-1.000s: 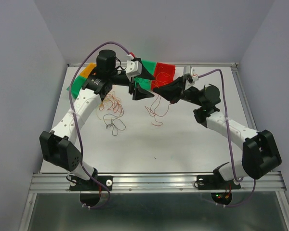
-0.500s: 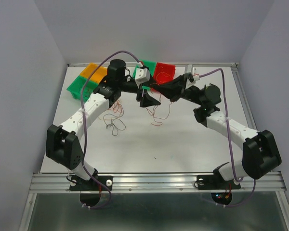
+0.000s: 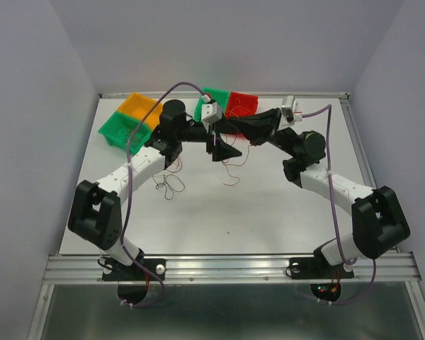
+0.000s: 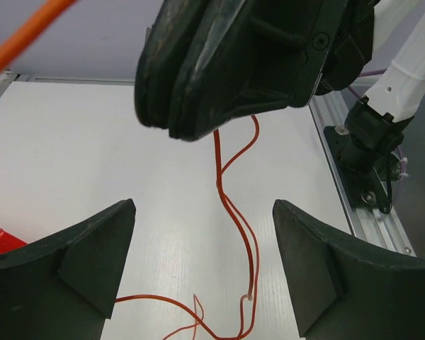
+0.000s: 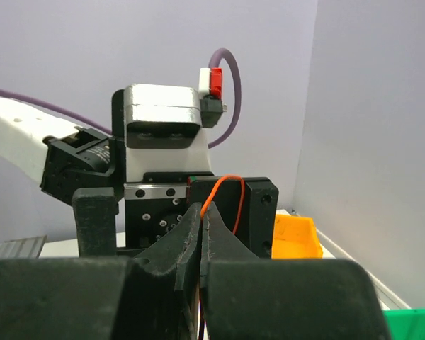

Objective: Untangle the cables

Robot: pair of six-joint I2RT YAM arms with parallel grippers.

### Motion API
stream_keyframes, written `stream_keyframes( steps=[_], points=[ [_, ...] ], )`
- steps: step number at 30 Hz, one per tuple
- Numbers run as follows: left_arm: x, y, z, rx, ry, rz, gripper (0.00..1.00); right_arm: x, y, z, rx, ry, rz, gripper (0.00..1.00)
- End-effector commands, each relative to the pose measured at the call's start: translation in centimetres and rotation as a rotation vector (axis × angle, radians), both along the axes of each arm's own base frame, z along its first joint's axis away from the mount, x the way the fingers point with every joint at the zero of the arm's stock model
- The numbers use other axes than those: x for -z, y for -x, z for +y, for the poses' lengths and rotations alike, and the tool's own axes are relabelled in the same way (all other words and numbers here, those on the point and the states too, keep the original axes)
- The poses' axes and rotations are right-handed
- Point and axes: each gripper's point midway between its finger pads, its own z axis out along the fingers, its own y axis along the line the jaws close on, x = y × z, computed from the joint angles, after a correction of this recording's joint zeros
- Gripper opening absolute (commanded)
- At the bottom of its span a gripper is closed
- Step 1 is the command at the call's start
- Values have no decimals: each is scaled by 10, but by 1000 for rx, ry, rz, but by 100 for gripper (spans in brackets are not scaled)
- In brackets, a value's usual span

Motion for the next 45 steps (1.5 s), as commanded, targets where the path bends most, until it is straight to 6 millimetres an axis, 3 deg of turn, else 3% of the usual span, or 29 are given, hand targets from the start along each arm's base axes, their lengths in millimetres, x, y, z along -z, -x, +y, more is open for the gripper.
stream_keyframes(
  steps=[1, 27, 31, 34, 35, 37, 38, 39, 45],
  points=[
    [-22, 11, -1, 11, 58, -72, 90, -16, 6, -11, 24, -97, -57, 0],
    [30, -12, -41, -41, -11, 43, 82, -27, 11, -31, 21, -312, -68, 1],
    [33, -10, -47, -27, -14, 53, 74, -27, 13, -35, 31, -333, -73, 1],
    [31, -6, -48, -18, -11, 41, 51, -26, 13, -37, 41, -336, -74, 1],
    [31, -5, -48, -18, -11, 43, 39, -28, 15, -39, 45, -340, -78, 0],
    [33, -4, -48, -14, -18, 45, 24, -27, 15, -41, 56, -343, -77, 1],
    [32, -4, -47, -16, -20, 40, 6, -29, 17, -43, 68, -348, -82, 1],
    [32, -5, -46, -26, -24, 37, 0, -26, 16, -45, 80, -344, -74, 1],
    [33, -10, -33, -70, -69, 40, 0, -12, 5, -59, 208, -341, -22, 1]
  ],
)
